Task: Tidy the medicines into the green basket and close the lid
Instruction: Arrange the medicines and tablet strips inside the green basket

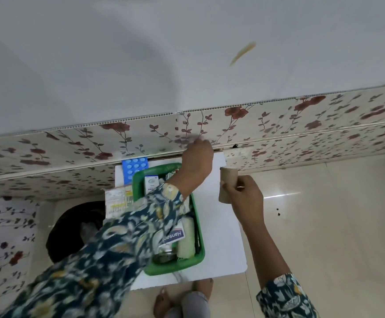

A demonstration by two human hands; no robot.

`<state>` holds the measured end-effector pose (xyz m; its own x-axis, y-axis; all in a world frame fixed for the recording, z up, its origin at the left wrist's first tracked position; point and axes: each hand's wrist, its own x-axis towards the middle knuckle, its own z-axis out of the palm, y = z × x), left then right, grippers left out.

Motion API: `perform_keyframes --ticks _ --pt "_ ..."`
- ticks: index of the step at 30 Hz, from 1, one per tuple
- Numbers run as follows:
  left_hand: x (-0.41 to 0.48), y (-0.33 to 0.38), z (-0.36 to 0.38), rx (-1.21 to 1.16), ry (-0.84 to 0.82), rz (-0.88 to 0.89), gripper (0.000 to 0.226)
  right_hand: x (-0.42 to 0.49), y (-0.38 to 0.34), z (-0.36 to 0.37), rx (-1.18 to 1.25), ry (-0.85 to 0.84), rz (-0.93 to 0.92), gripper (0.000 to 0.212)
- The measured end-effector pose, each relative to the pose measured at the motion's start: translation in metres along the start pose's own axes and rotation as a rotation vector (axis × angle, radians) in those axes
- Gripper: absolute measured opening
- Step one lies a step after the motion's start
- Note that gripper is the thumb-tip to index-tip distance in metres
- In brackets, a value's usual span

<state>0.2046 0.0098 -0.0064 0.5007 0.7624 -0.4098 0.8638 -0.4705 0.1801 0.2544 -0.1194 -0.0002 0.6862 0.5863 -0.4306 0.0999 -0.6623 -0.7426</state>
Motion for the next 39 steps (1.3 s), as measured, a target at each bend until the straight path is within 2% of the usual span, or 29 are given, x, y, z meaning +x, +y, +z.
perform_keyframes --ticks 3,5,8,10,12,17,21,24,29,31,33,37,39 --pt "-0.053 -0.017 -0.034 -0.284 0.087 -0.004 0.034 -0.032 -0.006 -0.006 0.018 -0.086 -0.005 0.021" --pt "-0.092 -0.041 -0.040 -0.395 0.037 -0.107 0.022 -0.054 -0.008 0.000 -0.078 -0.187 -0.009 0.020" --pt "-0.142 -0.068 -0.024 -0.390 -0.189 -0.251 0.027 -0.082 -0.002 0.027 -0.414 -0.279 -0.056 0.030" --pt "-0.162 -0.075 0.002 -0.338 -0.305 -0.290 0.030 -0.096 0.004 0.043 -0.600 -0.248 -0.127 0.032" --pt "-0.175 -0.076 0.029 -0.271 -0.358 -0.317 0.033 -0.104 0.009 0.050 -0.667 -0.204 -0.161 0.031" --pt "-0.192 -0.068 0.055 -0.161 -0.282 -0.311 0.026 -0.115 0.010 0.052 -0.672 -0.122 -0.218 0.029" --pt "-0.194 -0.069 0.040 -0.198 -0.210 -0.336 0.026 -0.115 0.002 0.050 -0.563 -0.091 -0.256 0.025" --pt "-0.194 -0.082 0.021 -0.315 -0.088 -0.399 0.020 -0.113 -0.008 0.048 -0.414 -0.132 -0.243 0.022" --pt "-0.189 -0.130 0.015 -0.416 0.139 -0.489 0.022 -0.111 -0.033 0.069 -0.281 -0.318 -0.192 0.023" --pt "-0.181 -0.156 0.024 -0.397 0.121 -0.545 0.030 -0.107 -0.045 0.089 -0.269 -0.370 -0.220 0.024" --pt "-0.172 -0.172 0.031 -0.412 0.032 -0.602 0.041 -0.101 -0.057 0.102 -0.293 -0.399 -0.252 0.025" --pt "-0.147 -0.207 0.046 -0.616 -0.060 -0.740 0.068 -0.087 -0.078 0.135 -0.388 -0.387 -0.339 0.025" --pt "-0.133 -0.219 0.054 -0.701 -0.042 -0.717 0.066 -0.078 -0.088 0.150 -0.417 -0.359 -0.386 0.023"
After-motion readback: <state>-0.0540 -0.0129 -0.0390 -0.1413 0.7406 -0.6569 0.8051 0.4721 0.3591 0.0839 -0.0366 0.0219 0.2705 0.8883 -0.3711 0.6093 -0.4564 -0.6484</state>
